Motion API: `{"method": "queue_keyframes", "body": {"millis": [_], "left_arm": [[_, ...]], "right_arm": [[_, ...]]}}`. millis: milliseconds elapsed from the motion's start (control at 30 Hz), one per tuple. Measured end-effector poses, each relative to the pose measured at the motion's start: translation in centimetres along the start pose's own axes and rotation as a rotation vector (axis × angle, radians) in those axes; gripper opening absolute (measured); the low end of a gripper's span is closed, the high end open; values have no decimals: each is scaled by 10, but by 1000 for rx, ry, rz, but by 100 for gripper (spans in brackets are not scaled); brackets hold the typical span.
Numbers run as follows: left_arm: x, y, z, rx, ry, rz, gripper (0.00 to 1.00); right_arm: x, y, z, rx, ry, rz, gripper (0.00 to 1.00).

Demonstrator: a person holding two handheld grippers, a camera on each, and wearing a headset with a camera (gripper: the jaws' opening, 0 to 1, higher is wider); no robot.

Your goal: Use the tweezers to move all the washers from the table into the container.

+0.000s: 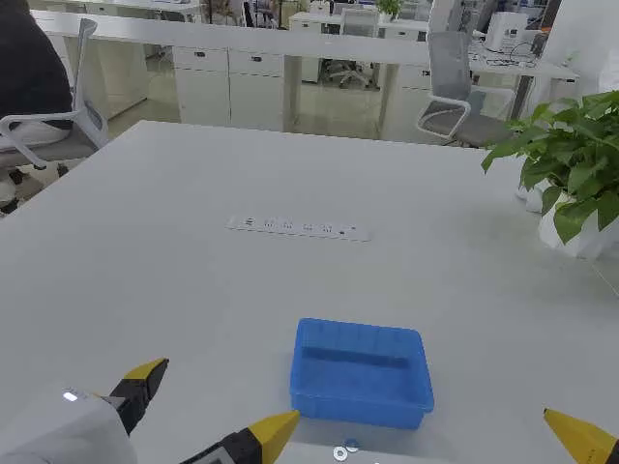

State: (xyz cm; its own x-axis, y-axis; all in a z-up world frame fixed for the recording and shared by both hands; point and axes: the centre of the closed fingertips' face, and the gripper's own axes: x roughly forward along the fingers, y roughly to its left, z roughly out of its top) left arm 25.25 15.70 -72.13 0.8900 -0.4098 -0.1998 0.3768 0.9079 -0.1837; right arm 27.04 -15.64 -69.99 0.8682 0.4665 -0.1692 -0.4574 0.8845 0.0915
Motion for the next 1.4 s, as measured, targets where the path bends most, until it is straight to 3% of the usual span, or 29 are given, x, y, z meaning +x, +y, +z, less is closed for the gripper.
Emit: {"method": "queue_keyframes", "body": {"millis": [1400], "left_arm": [[0, -2, -4, 20, 26, -2, 87]], "right_arm": [[-1, -1, -2, -9, 14, -5, 71]]}}
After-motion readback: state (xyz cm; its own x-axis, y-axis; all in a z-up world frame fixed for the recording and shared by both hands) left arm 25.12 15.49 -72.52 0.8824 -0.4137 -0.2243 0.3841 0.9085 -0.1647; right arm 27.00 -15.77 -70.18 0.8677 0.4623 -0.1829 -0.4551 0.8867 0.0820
